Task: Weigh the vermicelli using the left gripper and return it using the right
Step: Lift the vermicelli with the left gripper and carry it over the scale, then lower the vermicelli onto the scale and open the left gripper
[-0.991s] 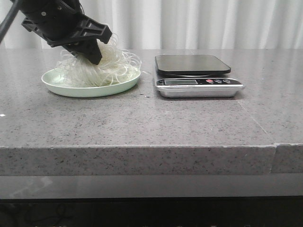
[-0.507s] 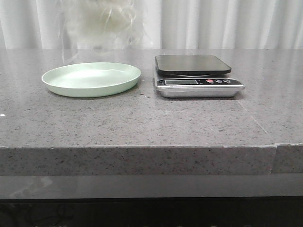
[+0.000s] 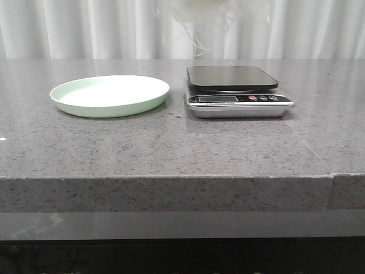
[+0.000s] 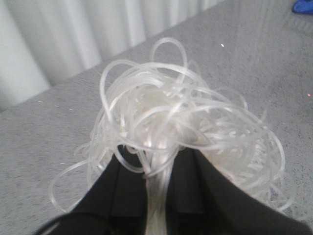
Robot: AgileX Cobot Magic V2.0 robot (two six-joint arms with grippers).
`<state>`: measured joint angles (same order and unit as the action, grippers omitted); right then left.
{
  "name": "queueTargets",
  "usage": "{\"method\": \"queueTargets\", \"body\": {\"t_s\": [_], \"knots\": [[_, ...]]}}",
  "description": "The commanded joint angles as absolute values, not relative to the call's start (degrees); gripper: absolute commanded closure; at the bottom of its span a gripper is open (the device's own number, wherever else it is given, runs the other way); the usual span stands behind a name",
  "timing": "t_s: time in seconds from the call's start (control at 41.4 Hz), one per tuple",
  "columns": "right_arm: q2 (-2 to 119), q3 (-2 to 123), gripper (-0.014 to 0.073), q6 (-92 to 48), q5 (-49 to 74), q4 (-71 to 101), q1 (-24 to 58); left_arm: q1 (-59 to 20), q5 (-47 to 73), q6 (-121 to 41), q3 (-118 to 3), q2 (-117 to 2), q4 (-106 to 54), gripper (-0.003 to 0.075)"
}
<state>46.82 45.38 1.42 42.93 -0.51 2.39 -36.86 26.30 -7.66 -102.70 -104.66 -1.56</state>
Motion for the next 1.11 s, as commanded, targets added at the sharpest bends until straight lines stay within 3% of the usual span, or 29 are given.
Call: {"method": "queueTargets", "body": {"t_s": [0.0,0.242,0.556,1.087], "knots": [[46.87,47.21,0.0067,1.3,39.77,-1.23,1.95,-37.54,20.43,-7.69,-107.22,-105.38,-1.86,0.0573],[46.87,47.21,0.0067,1.3,39.99,-1.23,1.95,-37.64,20.83,-7.69,-109.93,-111.89,-3.1,0.0543],[46.87,47.21,0.0067,1.3,40.15,-1.23,1.95,-37.77,23.36,-7.69,-110.39,-112.46,-3.26,0.022],[46.87,47.21,0.0067,1.3,38.58,-1.23,1.95,-37.67,42.63,-7.13,-111.63,-94.15,-3.53,0.0216]]}}
